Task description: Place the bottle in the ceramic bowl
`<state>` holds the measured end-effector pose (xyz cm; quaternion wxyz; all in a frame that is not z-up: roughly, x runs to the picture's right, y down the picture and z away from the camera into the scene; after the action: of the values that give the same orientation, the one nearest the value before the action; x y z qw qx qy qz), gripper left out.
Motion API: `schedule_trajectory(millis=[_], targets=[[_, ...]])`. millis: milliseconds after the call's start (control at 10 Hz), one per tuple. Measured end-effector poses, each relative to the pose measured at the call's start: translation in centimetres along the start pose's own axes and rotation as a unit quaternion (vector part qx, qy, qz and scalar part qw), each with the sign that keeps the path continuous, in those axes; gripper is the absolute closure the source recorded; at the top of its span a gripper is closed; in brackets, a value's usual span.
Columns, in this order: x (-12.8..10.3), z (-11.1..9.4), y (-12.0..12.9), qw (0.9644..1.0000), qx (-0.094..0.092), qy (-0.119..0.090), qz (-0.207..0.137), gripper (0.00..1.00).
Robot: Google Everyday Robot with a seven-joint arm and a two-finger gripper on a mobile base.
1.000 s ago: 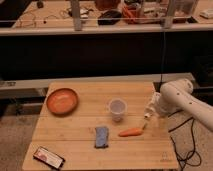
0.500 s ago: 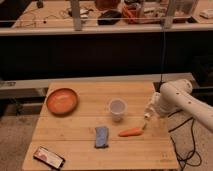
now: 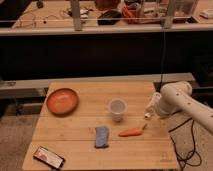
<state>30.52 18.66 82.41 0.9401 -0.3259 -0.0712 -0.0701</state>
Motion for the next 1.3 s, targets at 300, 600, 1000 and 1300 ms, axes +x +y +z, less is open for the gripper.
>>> schedule_trajectory(millis=[300,600,1000,1300], targets=[[0.4,0.6,0.1,1.0000,-0.004,-0.002,0.006,0.20],[0.5,0.8,0.0,0.9999,-0.007,-0.004,0.007,0.20],[1.0,1.1,-0.3,0.9998,-0.006,-0.005,0.016,0.20],[1.1,1.0,-0.6,0.9998,-0.006,-0.005,0.019,0.20]])
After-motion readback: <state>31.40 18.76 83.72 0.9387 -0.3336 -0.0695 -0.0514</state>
